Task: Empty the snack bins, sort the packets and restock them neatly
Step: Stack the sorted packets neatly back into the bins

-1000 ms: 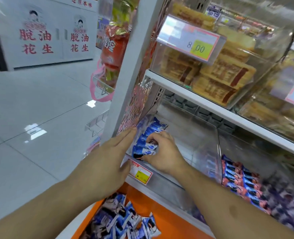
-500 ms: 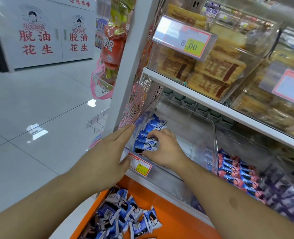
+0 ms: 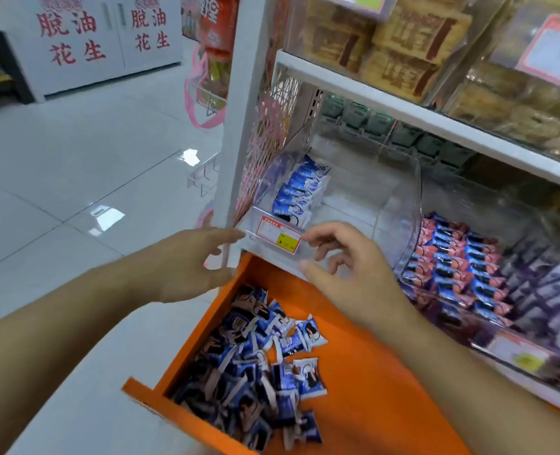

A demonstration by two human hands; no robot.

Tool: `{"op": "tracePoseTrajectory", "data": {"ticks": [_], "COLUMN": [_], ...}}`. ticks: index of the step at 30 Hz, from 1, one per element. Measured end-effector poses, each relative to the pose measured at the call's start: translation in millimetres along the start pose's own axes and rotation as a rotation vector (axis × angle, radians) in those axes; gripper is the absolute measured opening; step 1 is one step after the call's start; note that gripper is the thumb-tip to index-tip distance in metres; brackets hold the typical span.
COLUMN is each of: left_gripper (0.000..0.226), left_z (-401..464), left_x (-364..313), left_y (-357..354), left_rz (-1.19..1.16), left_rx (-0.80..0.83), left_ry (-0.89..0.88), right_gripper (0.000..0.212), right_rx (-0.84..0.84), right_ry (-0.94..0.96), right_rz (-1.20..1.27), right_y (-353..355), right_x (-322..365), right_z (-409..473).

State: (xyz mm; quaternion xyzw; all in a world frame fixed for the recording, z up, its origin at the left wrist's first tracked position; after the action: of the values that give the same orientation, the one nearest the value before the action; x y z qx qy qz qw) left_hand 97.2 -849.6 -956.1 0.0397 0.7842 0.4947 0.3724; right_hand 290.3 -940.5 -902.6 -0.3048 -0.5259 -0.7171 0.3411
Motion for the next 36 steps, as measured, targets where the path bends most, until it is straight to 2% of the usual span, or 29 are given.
{"op": "tracePoseTrajectory", "data": {"ticks": [3,6,11,18,21,24,28,32,34,36], "left_gripper": [0.08,0.091,0.107,0.116,0.116,0.119,0.121,0.12,0.12,0.121], "left_z": [2,3,4,18,21,23,24,22,22,22], "left_x": [28,55,88,103,101,98,95,91,91,92], "left_y": [-45,-77,-103,-111,-112,-112,-111,-110,-109,-108], "left_rz": [0.049,0.091,0.121,0.092,0.074,0.081,0.084,0.105,0.122,0.123], "left_rx": [0.216,0.364,0.478,0.472,0.489,0.499,0.499,0.493,0.482,0.473], "left_ry": [0.046,0.106,0.181,0.166,0.163,0.153,0.155,0.155,0.154,0.15], "right_gripper": [0.026,0.028,0.058,0.119,0.136,0.13,0.103,0.087,0.089,0.107], "right_rx": [0.15,0.307,0.528,0.471,0.489,0.512,0.497,0.524,0.528,0.553], "right_ry": [-0.121,-0.329,-0.531,-0.611,-0.643,-0.648,-0.614,-0.558,-0.545,-0.525], "right_rz": [0.002,-0.066,-0.141,-0.17,-0.218,-0.249,-0.202,-0.242,-0.238,-0.236], "right_y": [-45,-94,-169,-237,-248,-254,-252,-253,-253,-258], "right_x": [-31,-87,-153,-223,-242,-247,-242,-234,-227,-223], "right_z": [-51,-82,-87,-57,-59,-64,-68,-68,-67,-67]}}
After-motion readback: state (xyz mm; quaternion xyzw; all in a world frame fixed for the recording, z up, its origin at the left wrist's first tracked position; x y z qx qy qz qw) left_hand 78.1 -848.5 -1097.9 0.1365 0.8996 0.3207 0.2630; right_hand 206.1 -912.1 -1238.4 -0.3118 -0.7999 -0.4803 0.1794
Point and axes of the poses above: each hand's wrist, its own z-axis towards the middle knuckle, its own y-axis out of the back of the hand, x = y × z, the point moved 10 cm from there along z, towards the middle knuckle, and after that the axes turned 4 degrees about y, right-handed, at the moved point
